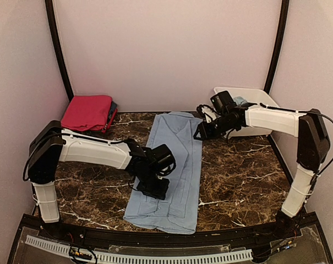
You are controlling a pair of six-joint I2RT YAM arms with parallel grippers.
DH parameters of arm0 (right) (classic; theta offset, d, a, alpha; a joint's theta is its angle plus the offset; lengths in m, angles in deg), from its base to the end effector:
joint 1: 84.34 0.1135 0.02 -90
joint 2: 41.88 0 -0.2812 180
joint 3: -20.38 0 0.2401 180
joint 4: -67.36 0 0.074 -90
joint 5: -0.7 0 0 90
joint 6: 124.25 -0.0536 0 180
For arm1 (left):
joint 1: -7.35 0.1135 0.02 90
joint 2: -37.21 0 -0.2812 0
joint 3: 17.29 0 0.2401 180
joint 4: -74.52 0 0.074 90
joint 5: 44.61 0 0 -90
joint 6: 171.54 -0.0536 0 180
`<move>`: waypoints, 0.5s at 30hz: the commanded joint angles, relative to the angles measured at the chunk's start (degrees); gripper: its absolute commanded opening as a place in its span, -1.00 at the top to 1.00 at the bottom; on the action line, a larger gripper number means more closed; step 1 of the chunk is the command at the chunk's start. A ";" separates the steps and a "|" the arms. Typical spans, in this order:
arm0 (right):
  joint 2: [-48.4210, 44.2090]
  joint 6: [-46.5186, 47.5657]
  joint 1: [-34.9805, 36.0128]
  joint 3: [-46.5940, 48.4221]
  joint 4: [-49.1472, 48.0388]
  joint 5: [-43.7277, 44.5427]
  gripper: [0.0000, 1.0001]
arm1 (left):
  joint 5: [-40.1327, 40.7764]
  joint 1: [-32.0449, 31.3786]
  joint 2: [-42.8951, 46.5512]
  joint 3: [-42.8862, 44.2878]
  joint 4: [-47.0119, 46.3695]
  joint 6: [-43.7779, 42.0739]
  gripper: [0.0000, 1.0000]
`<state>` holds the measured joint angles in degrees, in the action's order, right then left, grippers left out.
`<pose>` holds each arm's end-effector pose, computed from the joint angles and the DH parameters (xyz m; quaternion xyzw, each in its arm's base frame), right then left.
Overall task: Fold and stack the mixed laundry pile
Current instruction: Rotate the rectangle-folded shirt at the center of the board.
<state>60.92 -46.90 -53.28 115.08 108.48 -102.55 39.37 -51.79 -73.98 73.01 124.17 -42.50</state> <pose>0.3384 0.2181 0.2583 -0.1886 0.9127 0.2292 0.2810 0.1944 -0.3363 0.1700 0.1805 0.9676 -0.1614 0.0714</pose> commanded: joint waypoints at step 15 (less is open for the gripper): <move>-8.78 -9.72 9.33 -20.67 -13.74 -11.64 0.23 | -1.54 8.79 23.68 -22.38 -18.06 0.43 0.08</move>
<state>49.44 -52.91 -46.94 96.57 100.18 -111.62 40.46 -42.63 -48.19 53.32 110.55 -41.47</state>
